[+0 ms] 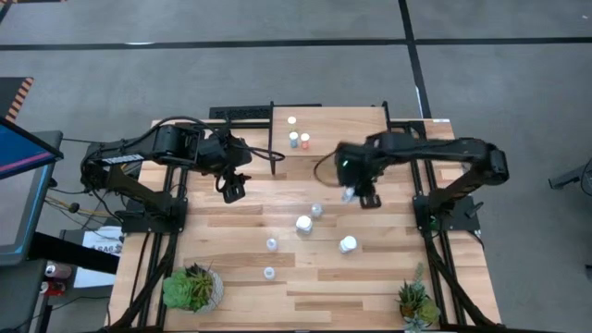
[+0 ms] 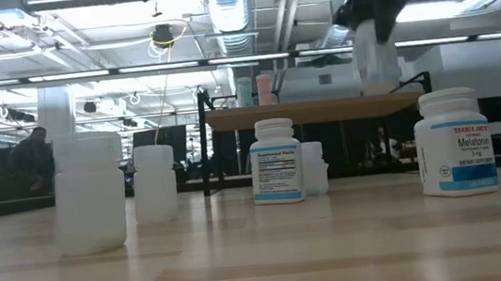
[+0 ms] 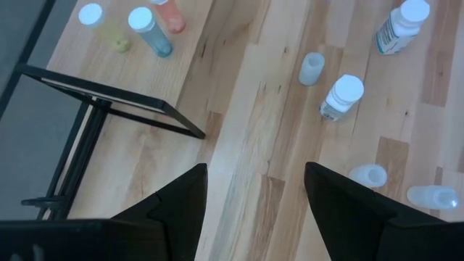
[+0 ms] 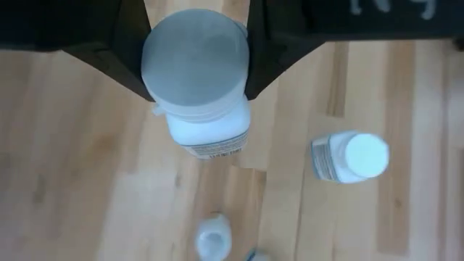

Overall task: Pick and place medicine bottles onto shelf by color
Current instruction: Put the top white pill bottle on the shelf

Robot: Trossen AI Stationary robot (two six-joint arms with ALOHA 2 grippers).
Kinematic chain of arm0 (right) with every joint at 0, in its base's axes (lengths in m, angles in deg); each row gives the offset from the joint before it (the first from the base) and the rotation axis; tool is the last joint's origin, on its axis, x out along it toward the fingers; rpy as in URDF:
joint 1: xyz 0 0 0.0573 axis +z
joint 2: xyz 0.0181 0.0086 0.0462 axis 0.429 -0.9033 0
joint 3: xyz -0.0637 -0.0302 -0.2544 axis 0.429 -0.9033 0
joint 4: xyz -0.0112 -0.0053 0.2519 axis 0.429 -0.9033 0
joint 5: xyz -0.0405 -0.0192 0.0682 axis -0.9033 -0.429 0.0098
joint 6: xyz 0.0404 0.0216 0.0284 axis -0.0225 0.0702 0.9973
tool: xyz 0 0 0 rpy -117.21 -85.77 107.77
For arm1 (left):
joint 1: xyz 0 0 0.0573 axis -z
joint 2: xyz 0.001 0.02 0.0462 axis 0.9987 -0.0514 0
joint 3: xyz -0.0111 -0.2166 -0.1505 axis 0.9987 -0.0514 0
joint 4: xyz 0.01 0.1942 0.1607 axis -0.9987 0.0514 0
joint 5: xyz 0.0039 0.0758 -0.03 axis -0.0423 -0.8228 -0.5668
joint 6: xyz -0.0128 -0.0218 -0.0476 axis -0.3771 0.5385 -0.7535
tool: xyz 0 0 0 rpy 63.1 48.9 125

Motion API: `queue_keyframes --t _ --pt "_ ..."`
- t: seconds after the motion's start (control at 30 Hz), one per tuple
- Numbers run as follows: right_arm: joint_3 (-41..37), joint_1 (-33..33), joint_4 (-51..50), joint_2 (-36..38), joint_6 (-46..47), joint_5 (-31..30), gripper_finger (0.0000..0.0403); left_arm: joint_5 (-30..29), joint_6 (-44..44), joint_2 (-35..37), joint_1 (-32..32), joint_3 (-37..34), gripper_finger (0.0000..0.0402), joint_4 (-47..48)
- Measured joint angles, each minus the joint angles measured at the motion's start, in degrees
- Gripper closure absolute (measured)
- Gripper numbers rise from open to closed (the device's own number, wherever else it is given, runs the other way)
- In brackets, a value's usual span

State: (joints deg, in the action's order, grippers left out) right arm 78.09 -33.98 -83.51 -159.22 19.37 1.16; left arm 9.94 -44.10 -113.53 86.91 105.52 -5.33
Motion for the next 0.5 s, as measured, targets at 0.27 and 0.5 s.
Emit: queue_keyframes --t 0.27,0.5 --pt "4.66 -10.57 -1.12 6.57 -2.05 -0.75 0.0225 -0.01 0.63 0.0 0.0 0.0 0.0184 -0.02" --pt "9.07 -20.76 -1.3 5.33 -10.55 -4.57 0.0231 -0.01 -0.86 0.0 0.0 0.0 0.0184 -0.03"
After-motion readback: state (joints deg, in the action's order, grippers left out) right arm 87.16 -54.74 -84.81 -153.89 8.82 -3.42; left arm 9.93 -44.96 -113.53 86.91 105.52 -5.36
